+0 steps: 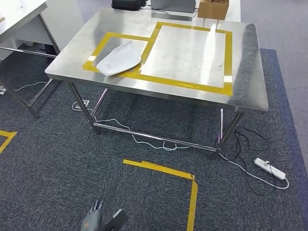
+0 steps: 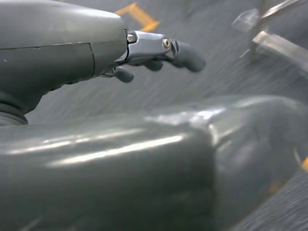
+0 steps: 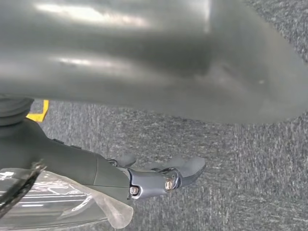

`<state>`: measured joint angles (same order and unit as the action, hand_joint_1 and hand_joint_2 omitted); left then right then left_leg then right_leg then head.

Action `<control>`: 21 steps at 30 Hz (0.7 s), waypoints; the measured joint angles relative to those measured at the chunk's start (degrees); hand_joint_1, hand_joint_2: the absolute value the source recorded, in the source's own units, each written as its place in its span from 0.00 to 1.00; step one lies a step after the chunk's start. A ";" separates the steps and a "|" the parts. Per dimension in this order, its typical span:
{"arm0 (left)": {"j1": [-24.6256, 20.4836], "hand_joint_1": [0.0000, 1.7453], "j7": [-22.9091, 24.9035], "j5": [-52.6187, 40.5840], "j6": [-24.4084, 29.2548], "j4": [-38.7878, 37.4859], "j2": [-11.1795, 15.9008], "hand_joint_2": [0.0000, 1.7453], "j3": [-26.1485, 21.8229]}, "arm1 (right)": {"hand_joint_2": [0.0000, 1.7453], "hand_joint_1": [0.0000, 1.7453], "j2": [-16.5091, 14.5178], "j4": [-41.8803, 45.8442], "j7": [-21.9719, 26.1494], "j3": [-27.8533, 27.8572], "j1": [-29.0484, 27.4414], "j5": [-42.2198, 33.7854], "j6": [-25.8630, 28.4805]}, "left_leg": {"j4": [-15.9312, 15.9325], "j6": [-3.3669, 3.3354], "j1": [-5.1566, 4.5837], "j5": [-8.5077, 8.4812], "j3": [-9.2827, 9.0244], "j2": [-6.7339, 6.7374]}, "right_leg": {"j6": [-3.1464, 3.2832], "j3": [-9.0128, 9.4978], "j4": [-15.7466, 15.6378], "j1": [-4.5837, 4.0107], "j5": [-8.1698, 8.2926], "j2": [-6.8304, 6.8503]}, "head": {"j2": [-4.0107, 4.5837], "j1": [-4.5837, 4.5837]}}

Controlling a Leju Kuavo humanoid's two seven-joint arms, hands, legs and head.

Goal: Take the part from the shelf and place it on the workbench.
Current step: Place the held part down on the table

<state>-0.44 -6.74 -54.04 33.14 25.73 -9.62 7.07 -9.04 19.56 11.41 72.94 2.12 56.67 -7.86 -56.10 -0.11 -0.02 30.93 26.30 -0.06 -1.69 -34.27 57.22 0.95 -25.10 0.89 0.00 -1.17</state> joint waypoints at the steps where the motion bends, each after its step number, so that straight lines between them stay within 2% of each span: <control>1: 0.46 0.00 -0.44 1.18 0.25 -1.61 -0.12 0.00 -0.91 | 0.00 0.00 -0.14 0.42 -0.13 0.42 -0.10 -0.18 -0.33 | 0.08 -0.42 0.00 -0.55 0.36 0.05 | -0.46 -0.10 -0.16 0.11 0.36 -0.02 | 0.00 0.07; 2: 0.93 0.00 -1.14 2.40 0.44 -3.08 -0.16 0.00 -1.91 | 0.00 0.00 -0.31 0.86 -0.22 0.88 -0.19 -0.34 -0.60 | 0.34 -0.91 0.02 -1.16 0.74 0.16 | -0.83 -0.37 0.01 0.21 -0.10 -0.11 | 0.00 0.15; 3: 1.39 0.00 -1.97 3.52 0.49 -4.35 -0.11 0.00 -2.96 | 0.00 0.00 -0.51 1.30 -0.28 1.33 -0.30 -0.48 -0.78 | 0.58 -1.46 0.08 -1.88 1.35 0.26 | -1.10 -0.91 0.96 0.24 -1.66 -0.24 | 0.00 0.06; 4: 1.82 0.00 -2.87 4.44 0.45 -5.41 0.01 0.00 -4.04 | 0.00 0.00 -0.72 1.72 -0.29 1.74 -0.38 -0.61 -0.86 | 0.80 -1.89 0.14 -2.65 2.12 0.36 | -1.28 -1.72 3.05 0.27 -4.30 -0.40 | 0.00 -0.07; 6: 2.43 0.00 -4.21 5.45 0.29 -6.88 0.34 0.00 -5.82 | 0.00 0.00 -1.16 2.34 -0.29 2.34 -0.40 -0.73 -0.88 | 0.74 -2.32 -0.07 -4.06 4.03 0.41 | -1.46 -3.58 10.11 0.26 -10.29 -0.63 | 0.00 -0.28; 7: 2.59 0.00 -4.57 5.66 0.19 -7.47 0.49 0.00 -6.52 | 0.00 0.00 -1.35 2.61 -0.29 2.54 -0.38 -0.75 -0.89 | 0.67 -2.35 -0.21 -4.73 4.98 0.44 | -1.52 -4.08 13.64 0.25 -11.86 -0.66 | 0.00 -0.33; 8: 2.68 0.00 -4.71 5.75 0.07 -8.00 0.61 0.00 -7.08 | 0.00 0.00 -1.50 2.89 -0.28 2.73 -0.37 -0.75 -0.89 | 0.56 -2.34 -0.34 -5.40 5.93 0.47 | -1.52 -3.82 15.89 0.25 -11.81 -0.66 | 0.00 -0.31; 9: 2.73 0.00 -4.77 5.90 -0.05 -8.48 0.71 0.00 -7.56 | 0.00 0.00 -1.58 3.18 -0.26 2.94 -0.36 -0.76 -0.93 | 0.42 -2.28 -0.43 -6.02 6.85 0.49 | -1.48 -2.70 16.34 0.24 -10.48 -0.67 | 0.00 -0.31; 10: 2.78 0.00 -4.79 6.21 -0.15 -8.86 0.76 0.00 -8.07 | 0.00 0.00 -1.68 3.49 -0.20 3.15 -0.37 -0.83 -1.10 | 0.23 -2.17 -0.47 -6.57 7.72 0.50 | -1.37 -0.55 14.64 0.22 -8.53 -0.68 | 0.00 -0.32; 11: 2.84 0.00 -4.76 6.75 -0.22 -9.13 0.77 0.00 -8.64 | 0.00 0.00 -1.77 3.83 -0.11 3.35 -0.35 -0.95 -1.37 | -0.03 -2.01 -0.49 -7.12 8.48 0.47 | -1.22 2.56 11.06 0.20 -6.98 -0.71 | 0.00 -0.33; 12: 2.96 0.00 -4.74 7.43 -0.23 -9.28 0.76 0.00 -9.27 | 0.00 0.00 -1.90 4.14 -0.01 3.51 -0.28 -1.09 -1.67 | -0.35 -1.79 -0.57 -7.58 9.12 0.45 | -1.06 6.21 6.18 0.13 -6.56 -0.76 | -0.01 -0.35; 13: 3.13 0.00 -4.72 8.14 -0.28 -9.33 0.72 0.00 -10.09 | 0.00 0.00 -2.10 4.54 0.10 3.66 -0.20 -1.23 -2.01 | -0.64 -1.55 -0.65 -8.11 9.62 0.45 | -0.80 9.46 1.39 0.06 -7.04 -0.82 | -0.01 -0.32; 14: 3.38 0.00 -4.73 8.66 -0.47 -9.29 0.66 0.00 -10.97 | 0.00 0.00 -2.39 4.93 0.18 3.86 -0.16 -1.33 -2.28 | -0.78 -1.32 -0.68 -8.73 9.91 0.46 | -0.57 11.45 -1.96 -0.06 -7.73 -0.89 | -0.01 -0.32; 15: 3.75 0.00 -4.75 8.89 -0.88 -9.04 0.59 0.00 -11.87 | 0.00 0.00 -2.69 5.33 0.20 4.13 -0.20 -1.39 -2.47 | -0.77 -1.09 -0.68 -9.35 10.13 0.48 | -0.38 12.29 -3.80 -0.21 -8.23 -0.94 | -0.01 -0.31; 16: 4.26 0.00 -4.72 8.85 -1.48 -8.54 0.50 0.00 -12.83 | 0.00 0.00 -3.07 5.74 0.17 4.51 -0.31 -1.47 -2.68 | -0.67 -0.83 -0.64 -10.02 10.29 0.44 | -0.06 11.92 -4.18 -0.24 -8.13 -0.91 | 0.00 -0.32; 17: 4.85 0.00 -4.55 8.40 -2.27 -7.85 0.39 0.00 -13.76 | 0.00 0.00 -3.41 6.12 0.09 4.93 -0.41 -1.54 -2.82 | -0.72 -0.52 -0.56 -9.89 10.57 0.35 | 0.29 11.20 -3.94 -0.20 -7.62 -0.78 | 0.00 -0.34; 18: 5.51 0.00 -4.20 7.56 -3.20 -6.93 0.22 0.00 -14.64 | 0.00 0.00 -3.70 6.50 0.00 5.34 -0.49 -1.58 -2.92 | -1.46 -0.17 -0.49 -8.61 11.00 0.23 | 0.78 10.60 -3.90 -0.09 -7.17 -0.65 | 0.00 -0.29; 19: 6.23 0.00 -3.63 6.24 -4.27 -5.87 0.03 0.00 -15.53 | 0.00 0.00 -4.01 6.93 -0.11 5.74 -0.52 -1.56 -3.05 | -3.38 0.20 -0.38 -6.14 11.58 0.12 | 1.29 9.83 -3.82 0.03 -6.59 -0.49 | 0.00 -0.16; 21: 7.50 0.00 -2.45 2.74 -6.56 -3.57 -0.50 0.00 -17.42 | 0.00 0.00 -4.53 7.74 -0.26 6.45 -0.53 -1.33 -3.37 | -10.46 0.77 -0.11 0.42 12.86 0.06 | 1.83 8.22 -3.40 0.06 -5.47 -0.24 | 0.00 0.06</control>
<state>7.06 -9.20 -51.29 26.58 22.16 -10.12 -10.35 -13.57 27.30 11.15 79.39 1.59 55.34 -11.23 -66.56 0.66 -0.14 31.36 39.17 0.00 0.13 -26.05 53.83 1.02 -30.57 0.65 0.00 -1.12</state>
